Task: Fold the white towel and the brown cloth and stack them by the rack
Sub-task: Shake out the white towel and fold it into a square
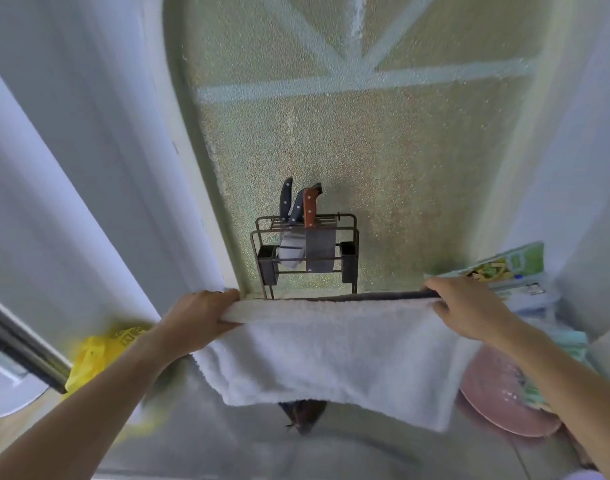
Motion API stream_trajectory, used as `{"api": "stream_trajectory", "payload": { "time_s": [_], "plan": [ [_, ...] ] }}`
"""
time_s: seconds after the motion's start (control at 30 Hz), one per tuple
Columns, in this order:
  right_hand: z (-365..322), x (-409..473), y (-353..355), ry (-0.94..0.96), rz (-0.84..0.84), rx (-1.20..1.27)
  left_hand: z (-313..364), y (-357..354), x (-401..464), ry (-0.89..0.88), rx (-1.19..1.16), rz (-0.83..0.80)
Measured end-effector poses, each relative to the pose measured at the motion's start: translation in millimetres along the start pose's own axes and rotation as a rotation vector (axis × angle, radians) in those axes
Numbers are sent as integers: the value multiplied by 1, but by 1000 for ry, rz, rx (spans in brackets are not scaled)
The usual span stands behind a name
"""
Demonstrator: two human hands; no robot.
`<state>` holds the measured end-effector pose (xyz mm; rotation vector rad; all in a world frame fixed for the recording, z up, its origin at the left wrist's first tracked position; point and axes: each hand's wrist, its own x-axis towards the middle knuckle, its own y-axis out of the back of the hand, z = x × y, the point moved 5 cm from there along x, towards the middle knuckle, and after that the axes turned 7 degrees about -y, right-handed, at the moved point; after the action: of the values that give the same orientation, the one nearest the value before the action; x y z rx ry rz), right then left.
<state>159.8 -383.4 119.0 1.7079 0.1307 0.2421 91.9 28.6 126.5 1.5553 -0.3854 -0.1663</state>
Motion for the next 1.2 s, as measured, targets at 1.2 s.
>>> {"api": "stream_trajectory", "payload": {
  "time_s": [1.2],
  "plan": [
    [-5,-160,-354,-328,-443,-216,-10,-328,-191,136,-46,-493]
  ]
}}
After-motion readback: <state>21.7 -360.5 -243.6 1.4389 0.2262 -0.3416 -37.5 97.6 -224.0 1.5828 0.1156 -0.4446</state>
